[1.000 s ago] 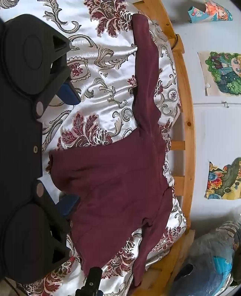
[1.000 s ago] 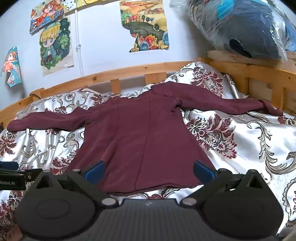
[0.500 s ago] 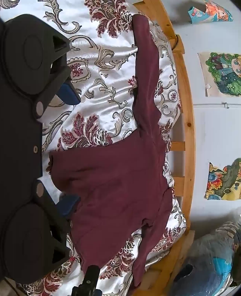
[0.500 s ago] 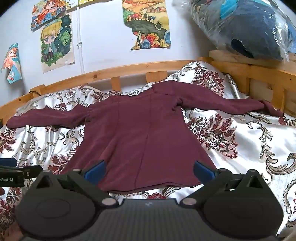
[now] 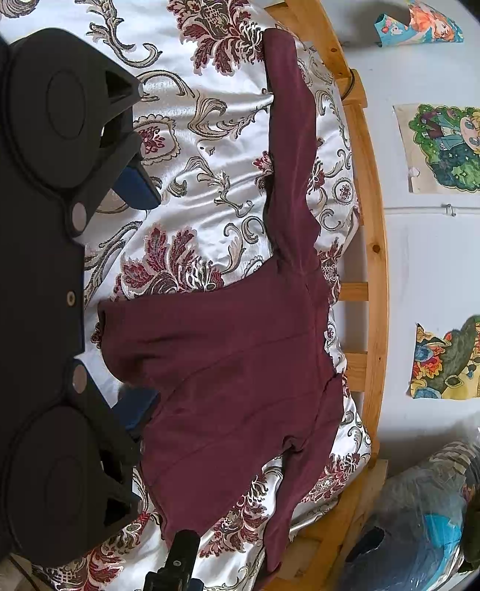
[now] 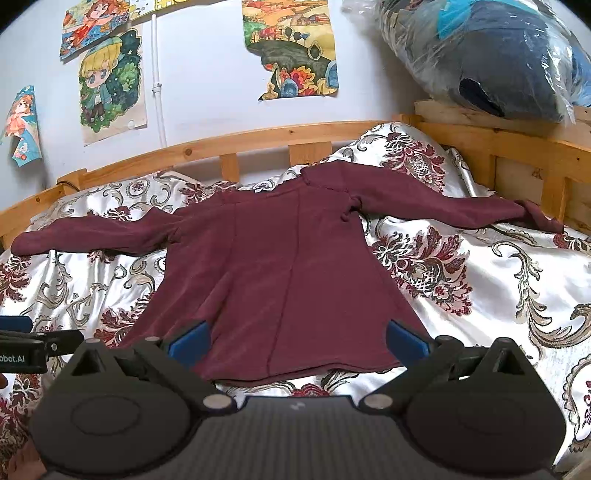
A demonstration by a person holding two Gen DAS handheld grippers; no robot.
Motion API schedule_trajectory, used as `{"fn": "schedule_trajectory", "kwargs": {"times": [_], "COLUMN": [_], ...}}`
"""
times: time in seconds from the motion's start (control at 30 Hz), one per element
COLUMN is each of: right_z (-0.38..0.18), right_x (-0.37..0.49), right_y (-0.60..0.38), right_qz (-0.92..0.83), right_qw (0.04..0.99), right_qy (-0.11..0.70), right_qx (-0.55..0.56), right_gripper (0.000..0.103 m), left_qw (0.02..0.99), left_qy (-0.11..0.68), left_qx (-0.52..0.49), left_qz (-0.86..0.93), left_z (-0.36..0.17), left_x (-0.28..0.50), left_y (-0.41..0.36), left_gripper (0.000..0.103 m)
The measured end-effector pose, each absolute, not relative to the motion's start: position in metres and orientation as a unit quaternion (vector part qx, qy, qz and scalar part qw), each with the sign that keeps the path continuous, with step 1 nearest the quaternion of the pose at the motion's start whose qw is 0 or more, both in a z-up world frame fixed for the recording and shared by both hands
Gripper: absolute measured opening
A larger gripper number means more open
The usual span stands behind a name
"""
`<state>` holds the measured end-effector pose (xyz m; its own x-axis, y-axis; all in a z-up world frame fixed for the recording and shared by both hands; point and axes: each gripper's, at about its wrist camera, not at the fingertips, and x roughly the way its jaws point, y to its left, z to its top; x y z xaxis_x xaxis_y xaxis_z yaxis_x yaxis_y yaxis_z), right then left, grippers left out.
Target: Fold small clothes
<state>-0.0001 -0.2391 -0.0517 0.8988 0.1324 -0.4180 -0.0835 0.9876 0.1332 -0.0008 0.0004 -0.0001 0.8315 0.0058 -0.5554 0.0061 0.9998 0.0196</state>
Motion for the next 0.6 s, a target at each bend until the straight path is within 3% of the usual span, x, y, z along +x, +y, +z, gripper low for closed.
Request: {"fn": "schedule_trajectory", "kwargs": {"times": [0.6], "right_z": [-0.0511], "right_x": [0.0010], "right_y": [-0.2393], "right_qz": [0.054], "right_qw": [0.972], "right_qy": [0.220], "right_qx": [0.058], "right_gripper": [0.103], "left_qw": [0.957], "left_qy": [0.289], "left_qx": [0.012], "left_qz": [0.000], "left_z": [-0.0008], "left_x": [-0.0008], "left_y": [0.0003], "left_gripper": [0.102]}}
